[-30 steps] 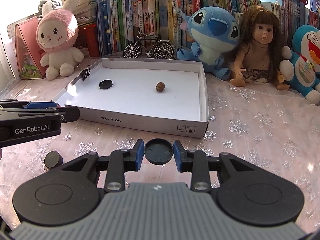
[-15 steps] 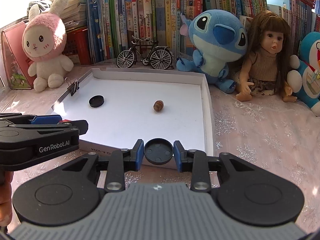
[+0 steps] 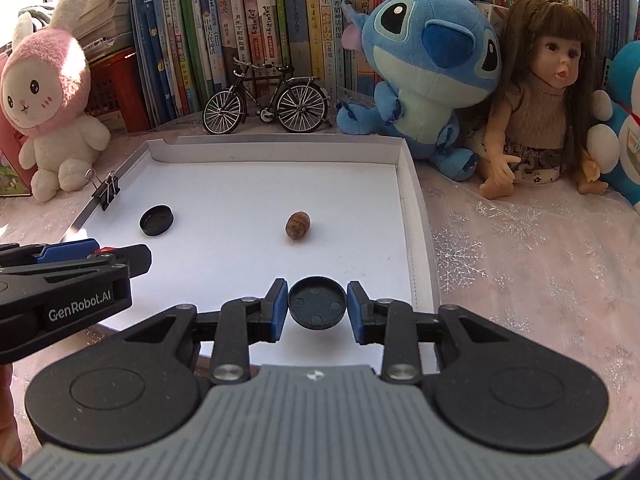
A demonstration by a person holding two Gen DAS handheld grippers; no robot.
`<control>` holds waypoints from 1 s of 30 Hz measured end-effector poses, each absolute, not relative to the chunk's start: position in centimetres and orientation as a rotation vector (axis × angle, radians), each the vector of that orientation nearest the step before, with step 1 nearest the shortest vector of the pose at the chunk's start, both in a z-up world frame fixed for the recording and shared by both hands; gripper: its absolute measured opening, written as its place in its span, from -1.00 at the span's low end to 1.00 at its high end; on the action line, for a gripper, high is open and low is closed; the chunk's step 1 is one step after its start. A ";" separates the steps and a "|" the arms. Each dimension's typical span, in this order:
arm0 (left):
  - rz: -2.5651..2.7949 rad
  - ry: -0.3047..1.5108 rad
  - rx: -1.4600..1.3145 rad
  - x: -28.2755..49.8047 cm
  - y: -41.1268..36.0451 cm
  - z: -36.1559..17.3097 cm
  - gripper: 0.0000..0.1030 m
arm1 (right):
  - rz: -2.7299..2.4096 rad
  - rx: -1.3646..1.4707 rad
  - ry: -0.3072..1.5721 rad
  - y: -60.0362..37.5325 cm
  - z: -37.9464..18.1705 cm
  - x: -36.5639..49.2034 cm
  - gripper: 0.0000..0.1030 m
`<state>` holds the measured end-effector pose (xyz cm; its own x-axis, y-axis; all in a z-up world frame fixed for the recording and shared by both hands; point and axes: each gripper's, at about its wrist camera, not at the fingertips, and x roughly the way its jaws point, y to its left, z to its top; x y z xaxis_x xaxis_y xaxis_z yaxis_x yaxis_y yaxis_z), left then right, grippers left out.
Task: Organize rigid objects
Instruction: 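Carry the black cup in the right gripper over the tray while the left carries the red crayon, then open the right gripper to release the cup while the left gripper releases the crayon into the tray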
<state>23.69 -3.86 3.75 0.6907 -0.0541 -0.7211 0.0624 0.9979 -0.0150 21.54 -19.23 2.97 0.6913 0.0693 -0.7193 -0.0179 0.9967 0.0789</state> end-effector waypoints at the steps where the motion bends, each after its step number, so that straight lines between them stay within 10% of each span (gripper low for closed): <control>1: -0.083 0.840 -0.011 24.5 -3.5 3.7 -0.18 | 0.054 0.079 0.824 -19.4 3.0 22.0 -0.28; 30: -0.098 0.892 0.034 28.8 -2.2 1.6 -0.18 | 0.066 0.051 0.897 -18.4 2.3 26.3 -0.26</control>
<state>28.82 -2.17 1.60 0.6240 -0.0715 -0.7781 0.1000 0.9949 -0.0112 26.34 -18.45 2.28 0.6223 0.0789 -0.7788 -0.0360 0.9967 0.0722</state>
